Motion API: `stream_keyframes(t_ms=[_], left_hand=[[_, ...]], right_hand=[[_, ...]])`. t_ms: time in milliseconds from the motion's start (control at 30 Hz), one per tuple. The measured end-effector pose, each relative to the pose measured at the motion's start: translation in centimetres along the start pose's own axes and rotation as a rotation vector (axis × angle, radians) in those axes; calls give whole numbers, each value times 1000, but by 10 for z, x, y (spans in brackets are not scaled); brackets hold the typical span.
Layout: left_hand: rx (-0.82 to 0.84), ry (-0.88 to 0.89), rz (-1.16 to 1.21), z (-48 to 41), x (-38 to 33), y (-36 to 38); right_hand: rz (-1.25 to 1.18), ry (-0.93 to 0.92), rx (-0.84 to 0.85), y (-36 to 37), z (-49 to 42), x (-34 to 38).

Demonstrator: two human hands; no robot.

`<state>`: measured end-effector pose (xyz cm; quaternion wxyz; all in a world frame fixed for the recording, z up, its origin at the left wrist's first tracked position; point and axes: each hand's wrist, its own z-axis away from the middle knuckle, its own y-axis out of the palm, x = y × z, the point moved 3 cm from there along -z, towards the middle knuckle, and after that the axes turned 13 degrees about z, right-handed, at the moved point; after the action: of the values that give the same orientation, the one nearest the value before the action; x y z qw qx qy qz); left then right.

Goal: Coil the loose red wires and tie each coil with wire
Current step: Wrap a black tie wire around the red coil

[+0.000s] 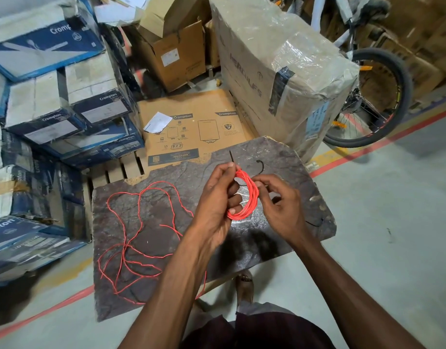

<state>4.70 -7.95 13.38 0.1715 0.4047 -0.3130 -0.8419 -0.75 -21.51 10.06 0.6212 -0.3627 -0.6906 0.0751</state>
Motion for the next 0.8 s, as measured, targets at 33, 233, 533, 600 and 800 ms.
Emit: stream_keyframes(t_ms=[33,233,533,600,800], left_hand=[[-3,-5,12,2,1,0],[-75,-54,2,9,6,-6],[-90,-129,-21,25,6,-9],[-79,-140,-19,26,4,-9],[-52,-140,-46,30,-2,-4]], right_hand=[[-129,104,10,2,1,1],[-733,496,-37,0,-5,6],[-833,470,247,-21,-15,19],[-722,435,255,-28,-19,18],[-573,310,234,-39,-28,23]])
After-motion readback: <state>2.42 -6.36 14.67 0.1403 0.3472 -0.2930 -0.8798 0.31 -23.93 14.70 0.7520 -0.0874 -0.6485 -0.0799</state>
